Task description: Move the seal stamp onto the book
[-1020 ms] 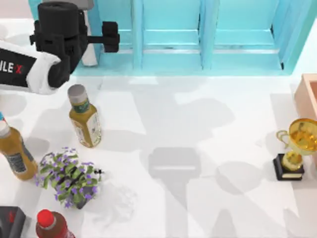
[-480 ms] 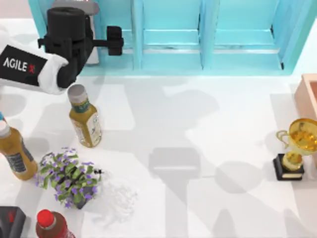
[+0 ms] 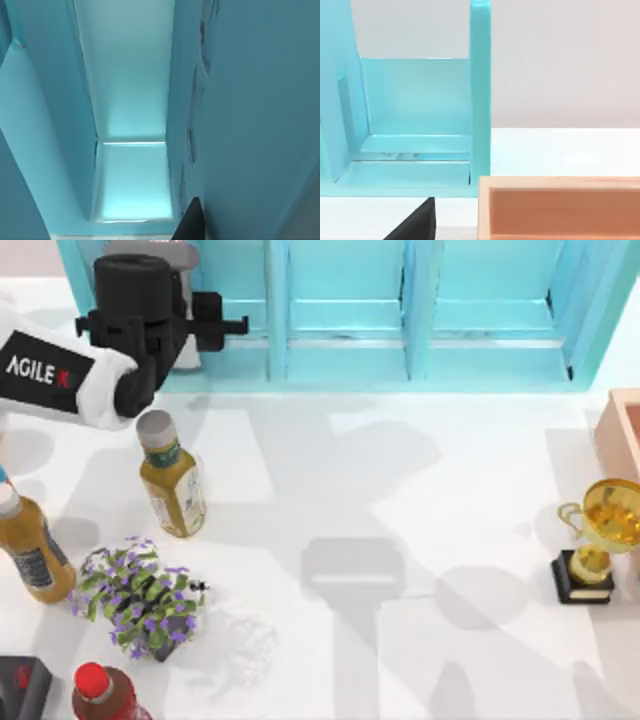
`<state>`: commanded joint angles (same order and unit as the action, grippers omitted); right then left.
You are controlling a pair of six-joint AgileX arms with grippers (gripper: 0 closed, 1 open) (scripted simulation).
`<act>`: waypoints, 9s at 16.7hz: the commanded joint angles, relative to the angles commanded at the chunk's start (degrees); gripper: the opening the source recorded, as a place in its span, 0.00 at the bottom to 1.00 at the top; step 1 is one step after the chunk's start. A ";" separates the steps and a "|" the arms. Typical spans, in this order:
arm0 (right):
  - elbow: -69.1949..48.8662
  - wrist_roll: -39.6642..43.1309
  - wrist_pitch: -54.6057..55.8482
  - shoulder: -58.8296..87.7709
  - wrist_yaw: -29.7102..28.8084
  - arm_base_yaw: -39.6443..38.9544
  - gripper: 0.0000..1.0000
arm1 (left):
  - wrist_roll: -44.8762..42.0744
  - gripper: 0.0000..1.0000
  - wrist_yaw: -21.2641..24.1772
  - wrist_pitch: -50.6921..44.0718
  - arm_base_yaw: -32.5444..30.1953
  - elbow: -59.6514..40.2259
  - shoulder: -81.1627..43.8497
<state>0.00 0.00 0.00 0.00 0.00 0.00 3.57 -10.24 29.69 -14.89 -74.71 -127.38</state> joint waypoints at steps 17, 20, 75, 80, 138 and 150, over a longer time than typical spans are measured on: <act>0.00 0.00 0.00 0.00 0.00 0.00 1.00 | 0.89 0.00 -0.64 -3.38 -0.44 1.22 4.13; 0.00 0.00 0.00 0.00 0.00 0.00 1.00 | 2.65 0.00 -2.22 -10.56 -1.96 4.58 13.43; 0.00 0.00 0.00 0.00 0.00 0.00 1.00 | 106.30 0.00 -39.91 9.03 -48.98 33.32 23.93; 0.00 0.00 0.00 0.00 0.00 0.00 1.00 | 106.56 0.00 -38.52 13.00 -46.63 34.20 25.40; 0.00 0.00 0.00 0.00 0.00 0.00 1.00 | 130.25 1.00 -49.22 -10.60 -66.10 34.54 22.33; 0.00 0.00 0.00 0.00 0.00 0.00 1.00 | 150.30 1.00 -62.43 -34.14 -78.00 33.78 27.10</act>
<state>0.00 0.00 0.00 0.00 0.00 0.00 153.87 -72.67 -4.45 -92.89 -40.94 -100.28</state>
